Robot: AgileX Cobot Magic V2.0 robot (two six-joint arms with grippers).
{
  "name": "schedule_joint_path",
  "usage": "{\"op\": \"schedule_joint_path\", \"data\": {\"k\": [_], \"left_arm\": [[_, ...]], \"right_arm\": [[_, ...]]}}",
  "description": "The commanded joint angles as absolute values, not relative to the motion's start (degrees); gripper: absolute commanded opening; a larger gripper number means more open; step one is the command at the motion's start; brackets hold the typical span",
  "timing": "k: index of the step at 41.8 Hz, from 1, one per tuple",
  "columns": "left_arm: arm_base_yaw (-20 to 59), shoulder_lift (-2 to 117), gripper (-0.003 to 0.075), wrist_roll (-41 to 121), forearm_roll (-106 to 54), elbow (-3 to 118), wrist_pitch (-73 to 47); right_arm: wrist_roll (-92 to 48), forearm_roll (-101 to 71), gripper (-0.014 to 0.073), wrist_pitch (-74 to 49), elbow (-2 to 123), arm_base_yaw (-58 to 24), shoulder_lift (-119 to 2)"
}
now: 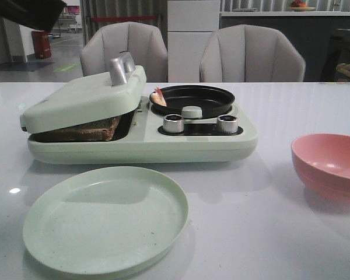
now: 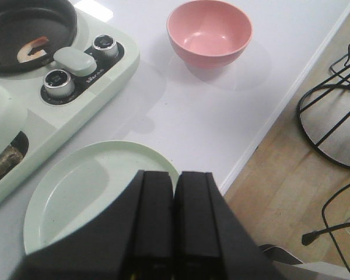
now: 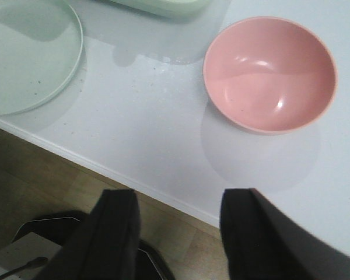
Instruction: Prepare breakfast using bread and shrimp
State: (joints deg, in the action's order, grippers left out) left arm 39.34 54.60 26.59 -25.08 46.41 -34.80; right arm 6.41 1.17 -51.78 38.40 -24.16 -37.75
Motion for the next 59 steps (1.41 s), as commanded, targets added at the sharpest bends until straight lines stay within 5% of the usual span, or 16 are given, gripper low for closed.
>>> {"op": "schedule_joint_path", "data": {"k": [1,9,37,51,59], "left_arm": [[38.08,53.63,0.0102,18.64,-21.65,47.92,-29.76],[34.49,53.63,0.0102,13.05,-16.59,47.35,-29.65],[33.76,51.99,0.0102,13.05,-16.36,47.1,-29.97],[10.92,27.9,0.0102,13.05,-7.21,33.14,-24.41],[4.13,14.16,0.0102,13.05,-4.01,20.37,-20.09]], "right_arm": [[6.7,2.67,0.0305,-48.05,39.2,-24.22,-36.87],[6.7,2.67,0.0031,-47.7,39.15,-24.22,-36.78],[6.7,2.59,0.0045,-46.41,39.15,-24.17,-36.78],[6.7,2.54,0.0045,-46.4,39.15,-24.17,-36.78],[6.7,2.54,0.0045,-46.4,39.15,-24.17,-36.78]]}}
